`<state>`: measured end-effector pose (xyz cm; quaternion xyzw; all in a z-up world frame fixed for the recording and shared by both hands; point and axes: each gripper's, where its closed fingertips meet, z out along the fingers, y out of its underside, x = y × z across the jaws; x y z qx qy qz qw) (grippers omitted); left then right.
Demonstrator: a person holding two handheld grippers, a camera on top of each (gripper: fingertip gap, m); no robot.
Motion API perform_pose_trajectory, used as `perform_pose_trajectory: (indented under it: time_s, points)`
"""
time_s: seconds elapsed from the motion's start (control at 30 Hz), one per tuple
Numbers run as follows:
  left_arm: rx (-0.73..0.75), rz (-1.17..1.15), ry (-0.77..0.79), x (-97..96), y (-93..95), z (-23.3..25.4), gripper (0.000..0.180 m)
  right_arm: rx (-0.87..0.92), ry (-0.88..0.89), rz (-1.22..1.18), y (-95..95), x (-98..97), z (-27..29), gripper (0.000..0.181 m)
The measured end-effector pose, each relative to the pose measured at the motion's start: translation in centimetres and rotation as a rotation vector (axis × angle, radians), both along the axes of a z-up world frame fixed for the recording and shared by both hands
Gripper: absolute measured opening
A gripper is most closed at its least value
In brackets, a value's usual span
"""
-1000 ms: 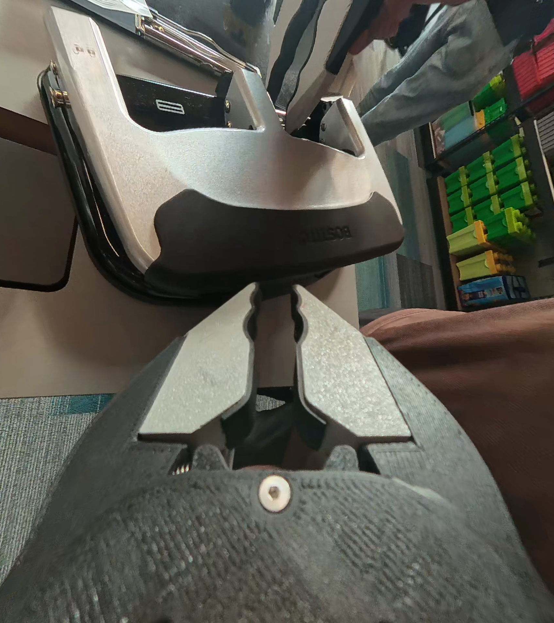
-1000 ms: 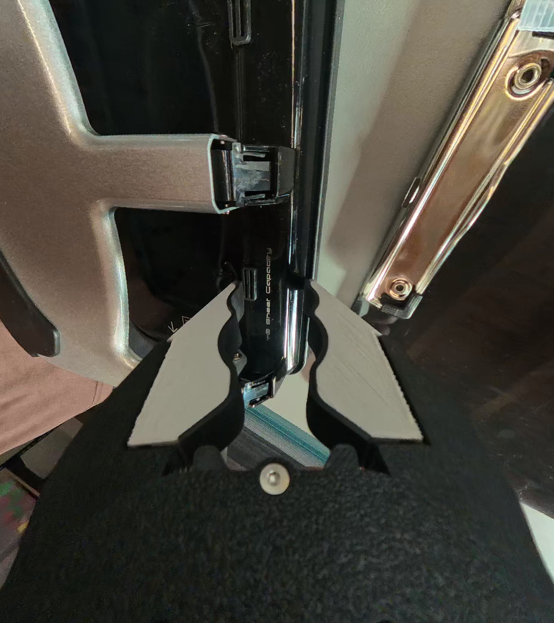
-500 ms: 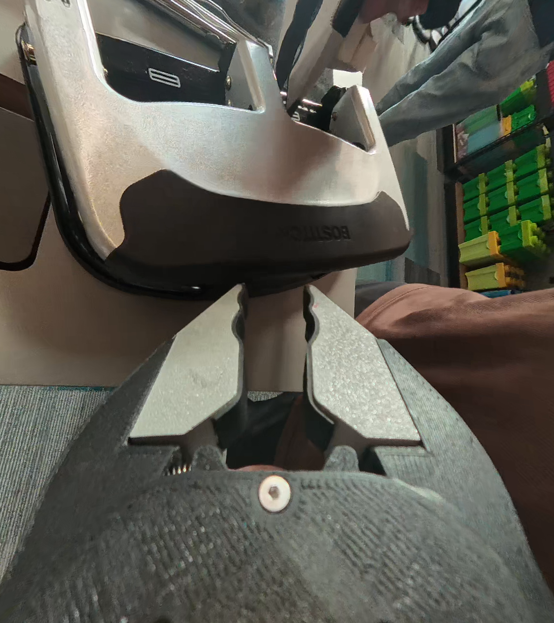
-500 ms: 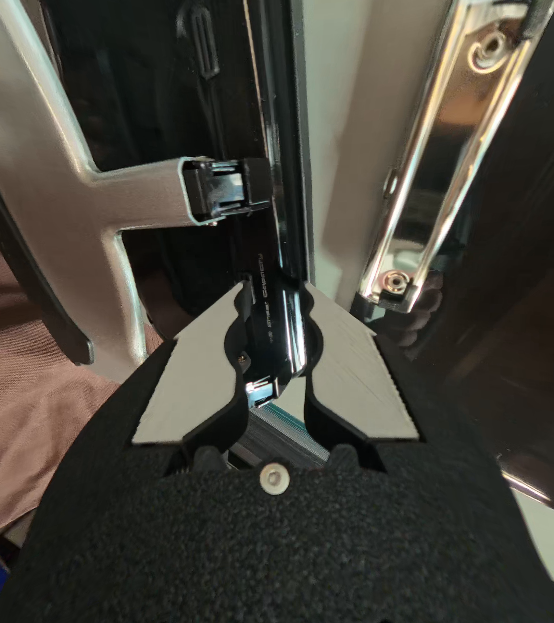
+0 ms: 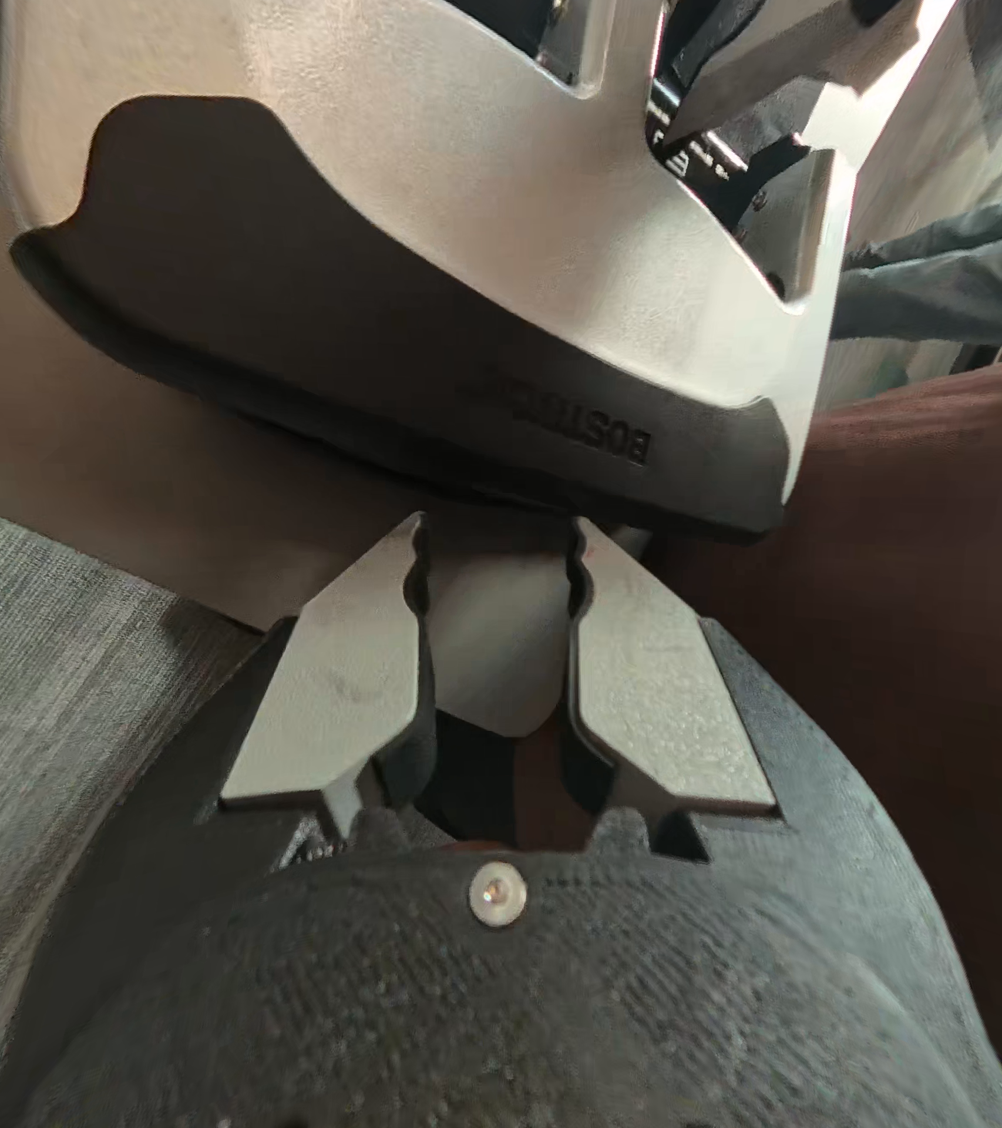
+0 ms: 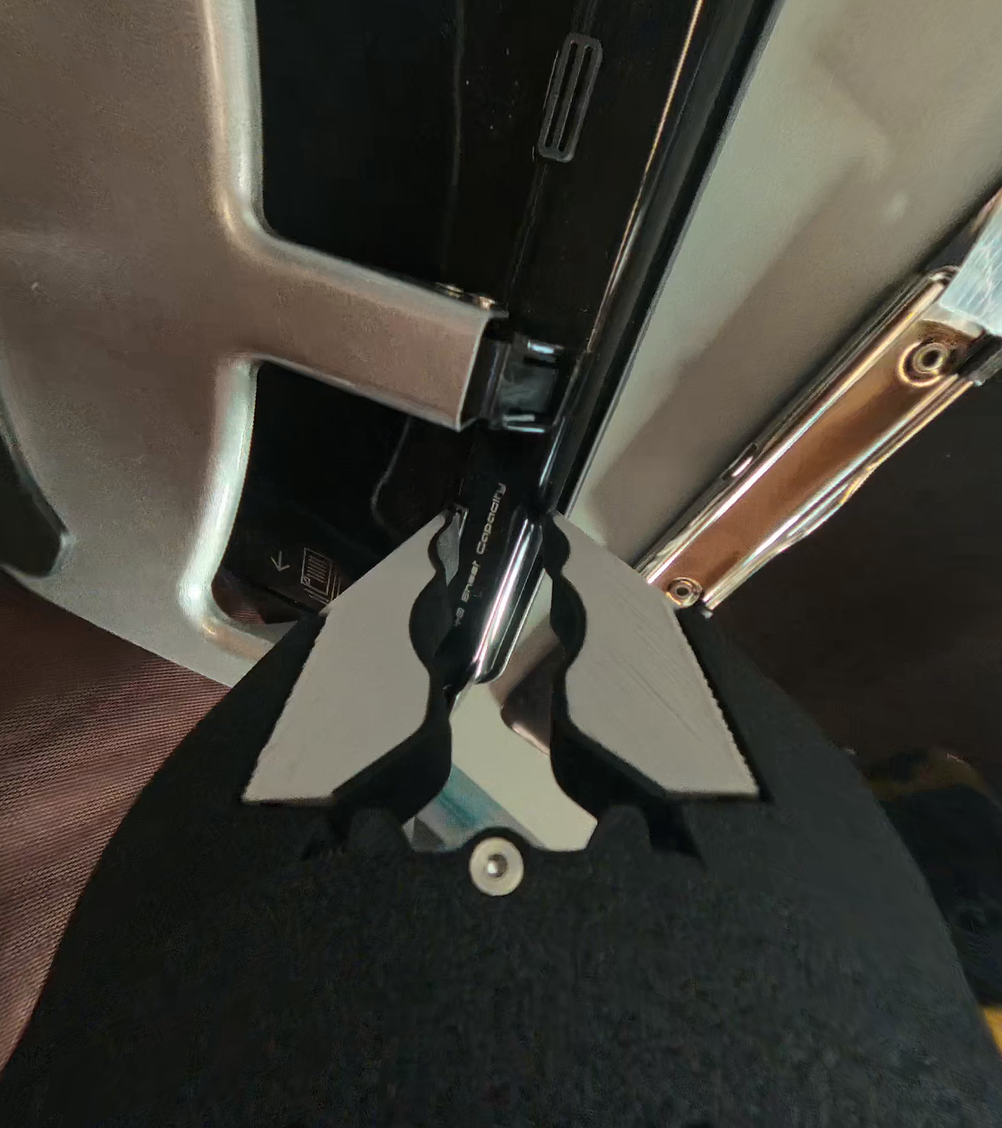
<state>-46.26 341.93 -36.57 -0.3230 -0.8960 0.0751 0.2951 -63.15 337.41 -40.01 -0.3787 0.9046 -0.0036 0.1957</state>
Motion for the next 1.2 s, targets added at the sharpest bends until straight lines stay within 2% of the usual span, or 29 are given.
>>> perform_pose_trajectory:
  time_s: [0.03, 0.07, 0.1, 0.2, 0.33, 0.43, 0.53, 0.63, 0.77, 0.93, 1.2]
  points:
    - [0.006, 0.046, 0.021, 0.1, -0.1, 0.6, 0.047, -0.003, -0.089, -0.036, 0.0, -0.3, 0.2, 0.024]
    - [0.017, 0.097, 0.05, 0.1, -0.2, 1.5, 0.057, -0.017, -0.187, -0.086, -0.1, -0.8, 0.8, 0.008]
    - [0.021, 0.157, 0.063, 0.2, -0.6, 2.3, 0.066, -0.073, -0.29, -0.143, -0.6, -1.6, 2.0, 0.001]
    - [0.003, 0.317, 0.042, 0.3, -2.4, 3.4, 0.081, -0.242, -0.471, -0.314, -1.1, -5.3, 5.0, 0.015]
    - [0.055, 0.355, -0.148, 0.7, -3.6, 0.7, 0.076, -0.229, -0.648, -0.376, 3.0, -5.9, 5.2, 0.027]
    - [0.141, 0.387, -0.075, -0.5, -4.2, 1.0, 0.059, -0.193, -0.668, -0.34, 6.7, -5.1, 3.6, 0.035]
    - [0.188, 0.377, -0.093, -0.6, -4.1, 0.9, 0.058, -0.257, -0.586, -0.281, 8.7, -5.1, 2.0, 0.039]
    - [0.236, 0.405, -0.08, -0.6, -4.0, 0.8, 0.055, -0.274, -0.508, -0.255, 9.2, -5.2, 0.8, 0.063]
    - [0.299, 0.451, -0.047, -0.7, -3.8, 0.5, 0.051, -0.285, -0.488, -0.225, 9.2, -4.7, 0.6, 0.07]
    - [0.356, 0.488, -0.014, -0.5, -3.4, -0.8, 0.047, -0.225, -0.54, -0.161, 9.0, -3.4, 0.7, 0.07]
    - [0.412, 0.489, 0.007, -1.0, -3.5, 0.7, 0.046, -0.173, -0.57, -0.18, 8.2, -4.1, 0.6, 0.067]
